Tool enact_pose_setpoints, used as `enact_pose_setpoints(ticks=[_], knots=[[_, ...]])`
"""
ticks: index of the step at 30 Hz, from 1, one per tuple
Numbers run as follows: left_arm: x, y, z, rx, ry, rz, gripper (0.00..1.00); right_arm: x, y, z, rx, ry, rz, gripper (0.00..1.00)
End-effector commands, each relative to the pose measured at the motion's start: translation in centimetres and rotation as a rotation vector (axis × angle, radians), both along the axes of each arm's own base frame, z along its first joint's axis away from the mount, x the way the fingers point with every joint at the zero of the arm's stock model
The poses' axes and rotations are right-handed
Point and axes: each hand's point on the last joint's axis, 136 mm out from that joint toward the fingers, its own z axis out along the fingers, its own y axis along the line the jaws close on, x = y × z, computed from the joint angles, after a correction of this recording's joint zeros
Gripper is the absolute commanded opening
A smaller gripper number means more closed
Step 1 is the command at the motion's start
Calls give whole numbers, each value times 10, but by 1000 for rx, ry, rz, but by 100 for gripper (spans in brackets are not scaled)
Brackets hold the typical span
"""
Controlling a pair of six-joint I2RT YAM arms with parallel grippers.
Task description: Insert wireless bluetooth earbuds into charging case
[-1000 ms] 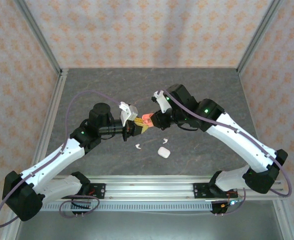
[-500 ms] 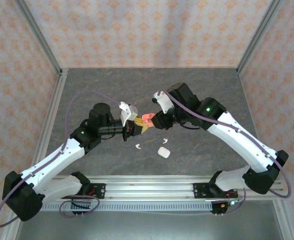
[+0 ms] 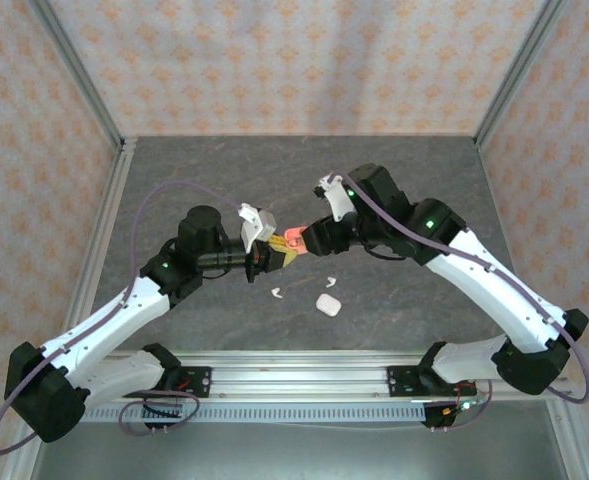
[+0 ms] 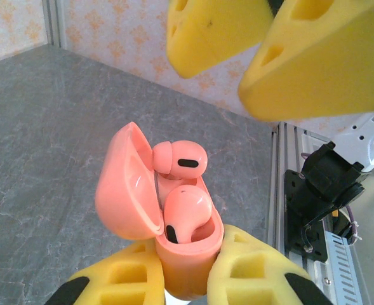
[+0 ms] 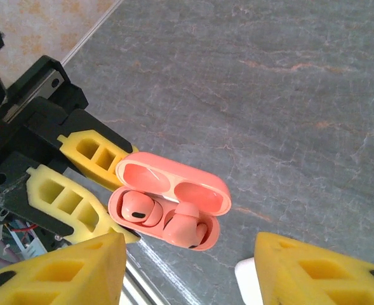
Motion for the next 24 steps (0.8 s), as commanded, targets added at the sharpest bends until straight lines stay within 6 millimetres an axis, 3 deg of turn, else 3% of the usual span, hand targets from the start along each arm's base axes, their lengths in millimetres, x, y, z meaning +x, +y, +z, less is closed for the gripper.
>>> enact_pose_setpoints(ticks=[1, 7, 13, 24], knots=[[-3, -1, 18, -34, -50, -15, 0, -1, 6, -3, -18, 13, 7, 58], [-5, -1, 19, -34, -54, -17, 0, 1, 7, -12, -63, 11, 16, 56], [-4, -1, 20, -34, -54, -17, 0, 5, 4, -17, -94, -7, 10, 46], [-5, -1, 20, -32, -55, -19, 0, 5, 2, -25, -121, 5, 28, 43]])
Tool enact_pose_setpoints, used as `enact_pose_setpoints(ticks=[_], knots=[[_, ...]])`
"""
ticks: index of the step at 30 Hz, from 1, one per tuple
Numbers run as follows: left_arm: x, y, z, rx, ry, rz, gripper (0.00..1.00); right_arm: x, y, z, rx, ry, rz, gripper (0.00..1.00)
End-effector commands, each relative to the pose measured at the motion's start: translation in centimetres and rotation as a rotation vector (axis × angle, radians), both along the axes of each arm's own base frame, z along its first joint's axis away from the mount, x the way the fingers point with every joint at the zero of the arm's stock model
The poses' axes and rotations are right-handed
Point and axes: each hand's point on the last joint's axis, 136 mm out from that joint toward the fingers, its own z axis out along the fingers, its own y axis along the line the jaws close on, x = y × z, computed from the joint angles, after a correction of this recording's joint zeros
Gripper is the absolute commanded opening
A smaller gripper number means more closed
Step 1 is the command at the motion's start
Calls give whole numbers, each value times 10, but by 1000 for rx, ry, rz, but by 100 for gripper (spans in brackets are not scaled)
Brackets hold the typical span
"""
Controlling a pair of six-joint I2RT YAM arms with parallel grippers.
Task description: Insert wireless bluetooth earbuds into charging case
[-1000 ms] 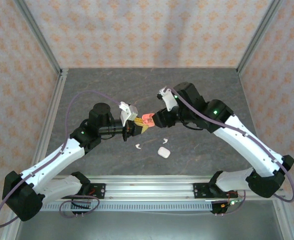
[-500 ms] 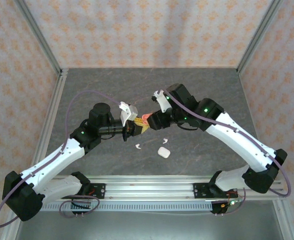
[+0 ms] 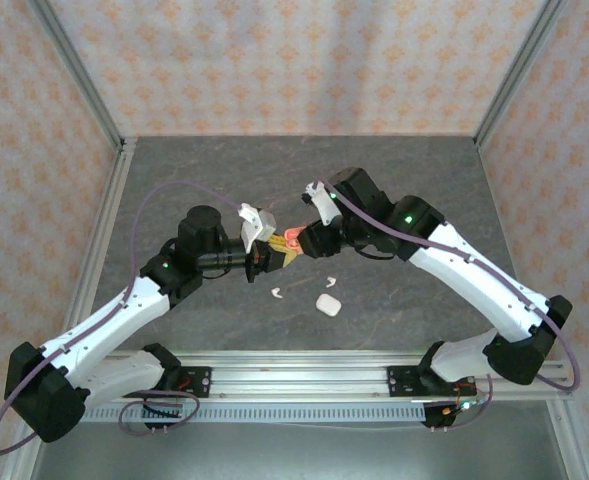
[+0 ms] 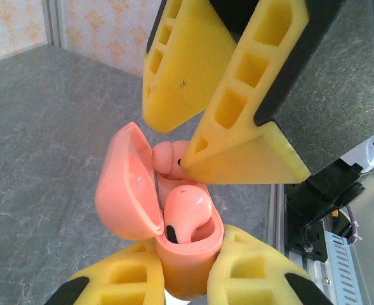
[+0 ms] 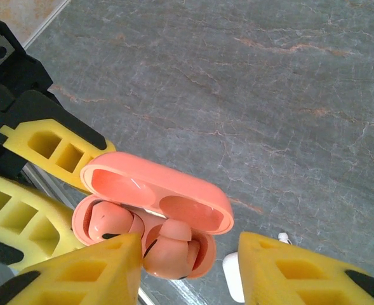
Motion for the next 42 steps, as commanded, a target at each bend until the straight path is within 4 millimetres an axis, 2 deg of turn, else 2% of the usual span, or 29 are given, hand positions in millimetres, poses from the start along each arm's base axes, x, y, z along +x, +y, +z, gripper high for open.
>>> enact_pose_setpoints(ticks=[1, 8, 17, 24, 30, 33, 34, 37, 39, 42], knots=[[-5, -1, 20, -32, -56, -20, 0, 0, -6, 1, -26, -4, 6, 41], [-6, -1, 20, -33, -56, -23, 0, -6, -7, -1, -1, 13, 64, 24], [-10, -1, 22, -36, -60, -40, 0, -18, -7, 3, 14, -47, 184, 19], [-11, -2, 22, -39, -59, -48, 0, -19, -9, 5, 41, -113, 218, 16], [-12, -2, 25, -46, -67, -54, 0, -33, -5, 10, 102, -150, 308, 16], [-13, -2, 26, -50, -69, -61, 0, -37, -1, 6, 113, -152, 351, 16], [-14, -3, 25, -52, -68, -64, 0, -42, -3, 13, 134, -173, 363, 16], [-15, -3, 27, -56, -71, -72, 0, -45, -2, 12, 140, -172, 384, 16], [-16, -4, 27, -58, -71, -75, 0, -43, -2, 9, 130, -167, 379, 20], [-16, -3, 26, -58, -71, -75, 0, -36, -4, 8, 113, -169, 338, 36]])
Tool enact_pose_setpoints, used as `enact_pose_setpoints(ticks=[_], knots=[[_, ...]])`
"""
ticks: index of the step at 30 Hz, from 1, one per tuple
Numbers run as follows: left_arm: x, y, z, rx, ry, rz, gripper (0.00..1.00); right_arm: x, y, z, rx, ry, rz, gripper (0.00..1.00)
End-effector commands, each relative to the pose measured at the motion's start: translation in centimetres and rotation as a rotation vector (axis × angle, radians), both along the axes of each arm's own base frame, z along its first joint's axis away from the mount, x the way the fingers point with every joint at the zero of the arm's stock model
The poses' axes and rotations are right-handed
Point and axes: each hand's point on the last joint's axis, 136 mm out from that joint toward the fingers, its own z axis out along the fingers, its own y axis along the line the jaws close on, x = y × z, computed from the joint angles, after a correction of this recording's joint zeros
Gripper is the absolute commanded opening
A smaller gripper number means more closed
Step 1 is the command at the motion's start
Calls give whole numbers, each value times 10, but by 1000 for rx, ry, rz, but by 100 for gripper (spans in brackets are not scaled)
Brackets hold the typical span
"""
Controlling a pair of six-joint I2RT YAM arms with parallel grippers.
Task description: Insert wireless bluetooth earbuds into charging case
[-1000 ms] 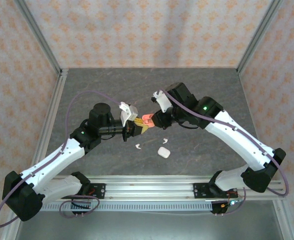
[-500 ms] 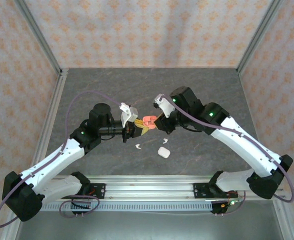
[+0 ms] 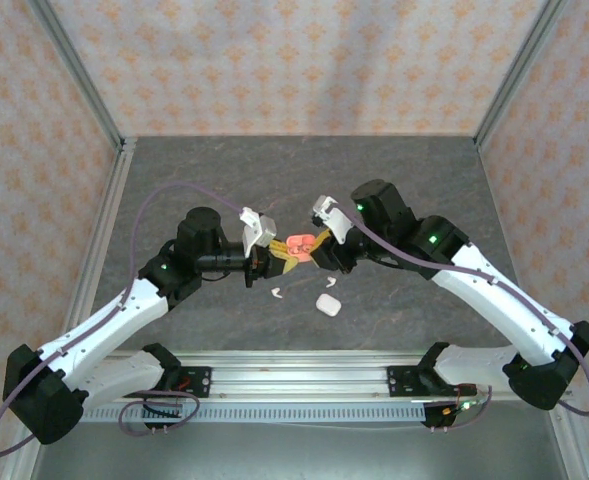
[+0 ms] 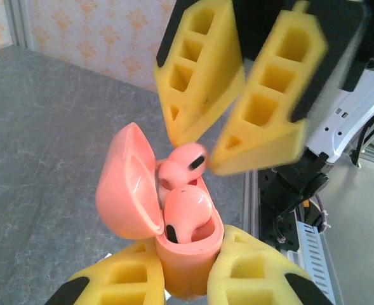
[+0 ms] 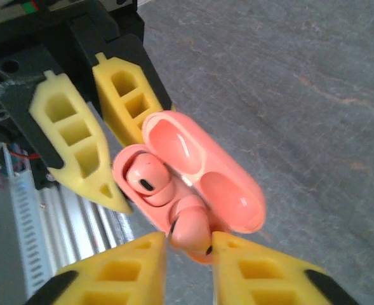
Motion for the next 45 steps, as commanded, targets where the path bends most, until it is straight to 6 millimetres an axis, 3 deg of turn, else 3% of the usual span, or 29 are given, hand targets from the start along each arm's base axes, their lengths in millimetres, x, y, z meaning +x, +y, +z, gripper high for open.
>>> enact_pose_setpoints(ticks=[1, 7, 14, 21, 26, 33, 39, 45], knots=[[0, 1, 20, -36, -75, 5, 0, -1, 0, 7, 21, -16, 1, 41], [1, 1, 18, -27, -74, 9, 0, 6, -10, 35, 53, -15, -97, 56], [1, 1, 18, -26, -73, 8, 0, 10, -15, 61, 137, 30, -161, 58], [-2, 2, 21, -31, -83, 5, 0, 55, -11, 45, 227, 286, -329, 46], [-3, 3, 22, -22, -91, 2, 0, 66, 10, 30, 276, 446, -310, 28], [2, 5, 22, -1, -107, 32, 0, 38, 28, 33, 360, 585, -132, 20], [15, 5, 16, 7, -81, 79, 0, 6, 19, 41, 381, 605, -41, 20], [20, 6, 12, 4, -56, 101, 0, 1, 8, 43, 351, 554, -69, 19]])
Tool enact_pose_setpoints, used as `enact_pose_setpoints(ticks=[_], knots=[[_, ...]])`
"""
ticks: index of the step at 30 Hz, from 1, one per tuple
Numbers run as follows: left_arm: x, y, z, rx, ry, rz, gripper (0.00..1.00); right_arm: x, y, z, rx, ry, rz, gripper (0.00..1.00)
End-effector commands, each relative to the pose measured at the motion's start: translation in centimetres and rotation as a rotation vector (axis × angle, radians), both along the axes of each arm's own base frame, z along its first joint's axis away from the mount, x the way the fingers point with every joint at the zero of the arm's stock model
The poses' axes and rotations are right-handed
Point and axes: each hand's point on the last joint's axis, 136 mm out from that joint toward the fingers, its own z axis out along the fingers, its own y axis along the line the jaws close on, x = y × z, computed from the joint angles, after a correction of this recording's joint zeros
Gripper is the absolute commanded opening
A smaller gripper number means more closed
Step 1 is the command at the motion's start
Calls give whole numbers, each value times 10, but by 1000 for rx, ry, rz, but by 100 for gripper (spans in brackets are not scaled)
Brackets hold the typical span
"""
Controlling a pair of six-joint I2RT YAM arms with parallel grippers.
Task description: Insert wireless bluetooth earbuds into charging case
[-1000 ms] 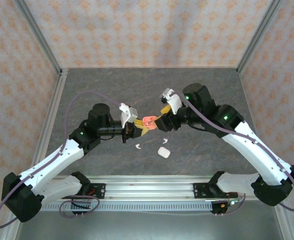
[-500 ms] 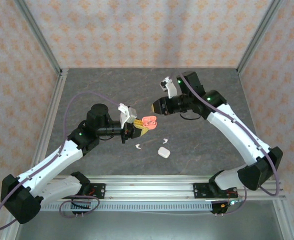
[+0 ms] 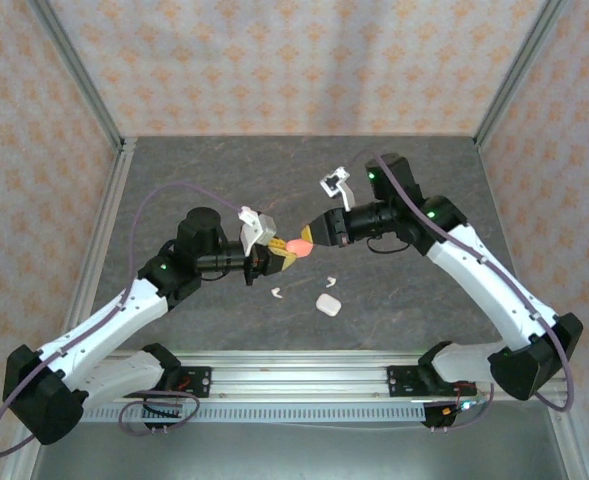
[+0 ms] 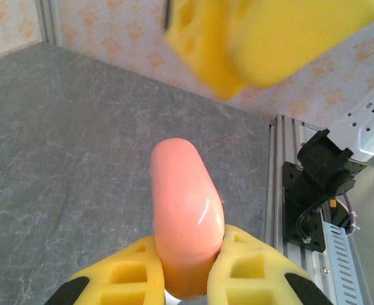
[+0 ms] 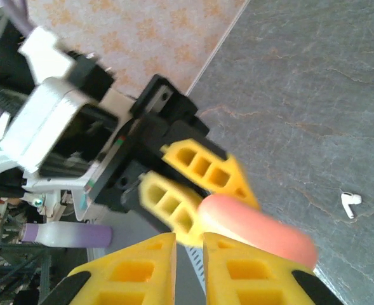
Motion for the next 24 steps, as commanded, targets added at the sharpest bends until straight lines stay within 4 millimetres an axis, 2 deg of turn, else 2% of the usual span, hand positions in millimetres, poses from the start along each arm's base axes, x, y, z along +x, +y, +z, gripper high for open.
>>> enact_pose_setpoints(ticks=[1, 4, 7, 9, 11, 14, 18, 24], knots=[[10, 2, 19, -35, -39, 42, 0, -8, -6, 8, 6, -36, 13, 21], [16, 9, 13, -14, -28, 96, 0, 7, -16, 2, -52, -66, -92, 30], [30, 24, -3, 15, 13, 206, 0, 36, -41, -20, -200, -105, -307, 34], [44, 38, -19, 16, 65, 299, 0, 52, -63, -45, -322, -98, -451, 37], [61, 54, -39, 28, 133, 410, 0, 58, -78, -75, -426, -68, -518, 38], [81, 73, -72, 65, 255, 509, 0, 49, -80, -121, -519, 3, -483, 41], [104, 88, -117, 148, 432, 577, 0, 29, -83, -178, -684, 37, -418, 51], [132, 83, -166, 210, 645, 531, 1, 2, -79, -232, -791, 59, -285, 60]])
